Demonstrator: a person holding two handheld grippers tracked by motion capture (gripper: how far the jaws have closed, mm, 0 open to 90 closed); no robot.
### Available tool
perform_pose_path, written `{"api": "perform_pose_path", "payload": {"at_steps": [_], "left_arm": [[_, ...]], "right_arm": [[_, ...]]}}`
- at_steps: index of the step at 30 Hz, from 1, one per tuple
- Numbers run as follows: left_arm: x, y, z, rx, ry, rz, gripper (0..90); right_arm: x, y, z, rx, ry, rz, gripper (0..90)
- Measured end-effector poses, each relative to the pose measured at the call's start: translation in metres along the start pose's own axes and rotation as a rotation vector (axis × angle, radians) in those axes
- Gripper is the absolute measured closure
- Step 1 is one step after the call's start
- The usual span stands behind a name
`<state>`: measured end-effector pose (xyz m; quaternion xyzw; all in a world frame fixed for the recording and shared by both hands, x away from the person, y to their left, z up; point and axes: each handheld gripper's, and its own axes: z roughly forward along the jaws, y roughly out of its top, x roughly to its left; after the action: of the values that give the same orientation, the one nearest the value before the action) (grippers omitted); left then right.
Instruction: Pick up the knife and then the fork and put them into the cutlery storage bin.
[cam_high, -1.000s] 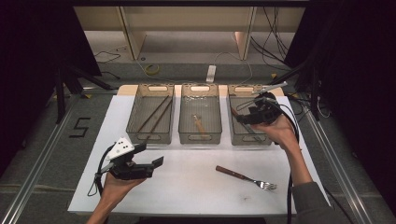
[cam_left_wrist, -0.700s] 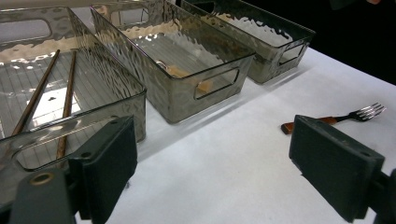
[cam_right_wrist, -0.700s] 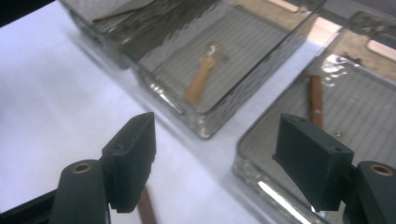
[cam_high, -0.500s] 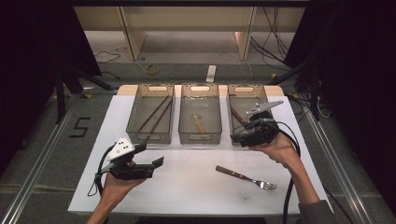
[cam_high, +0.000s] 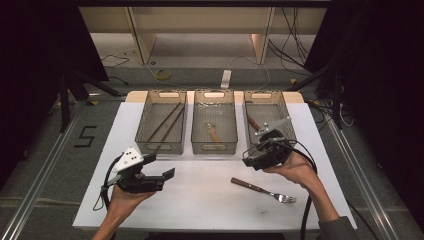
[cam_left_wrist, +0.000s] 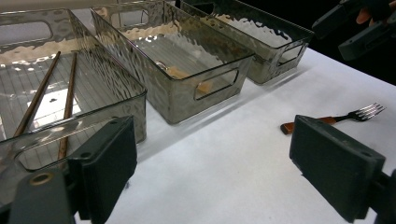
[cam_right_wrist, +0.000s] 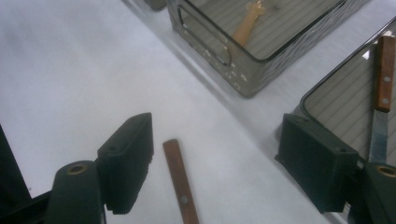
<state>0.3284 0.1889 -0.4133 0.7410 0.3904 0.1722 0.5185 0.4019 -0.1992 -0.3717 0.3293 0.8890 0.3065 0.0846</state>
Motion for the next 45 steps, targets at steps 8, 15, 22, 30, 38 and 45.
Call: {"api": "perform_pose_path", "payload": {"at_steps": [8,15,22,30,38,45], "left_arm": [[0.000,0.000,0.000,0.003,0.001,0.003,14.2],[0.000,0.000,0.000,0.002,-0.001,0.002,14.2],[0.000,0.000,0.000,0.003,0.000,0.003,14.2],[0.000,0.000,0.000,0.002,-0.002,0.001,14.2],[0.000,0.000,0.000,0.003,-0.001,0.002,14.2],[0.000,0.000,0.000,0.002,-0.003,0.002,14.2]], "right_arm": [[0.005,-0.004,0.006,0.040,0.012,-0.020,27.2],[0.008,-0.009,0.015,0.099,0.009,-0.040,27.2],[0.010,-0.014,0.021,0.136,0.008,-0.058,28.0],[0.011,-0.022,0.028,0.193,0.013,-0.068,31.1],[0.009,-0.031,0.035,0.242,0.010,-0.075,37.5],[0.010,-0.038,0.043,0.292,0.017,-0.068,41.4]]}}
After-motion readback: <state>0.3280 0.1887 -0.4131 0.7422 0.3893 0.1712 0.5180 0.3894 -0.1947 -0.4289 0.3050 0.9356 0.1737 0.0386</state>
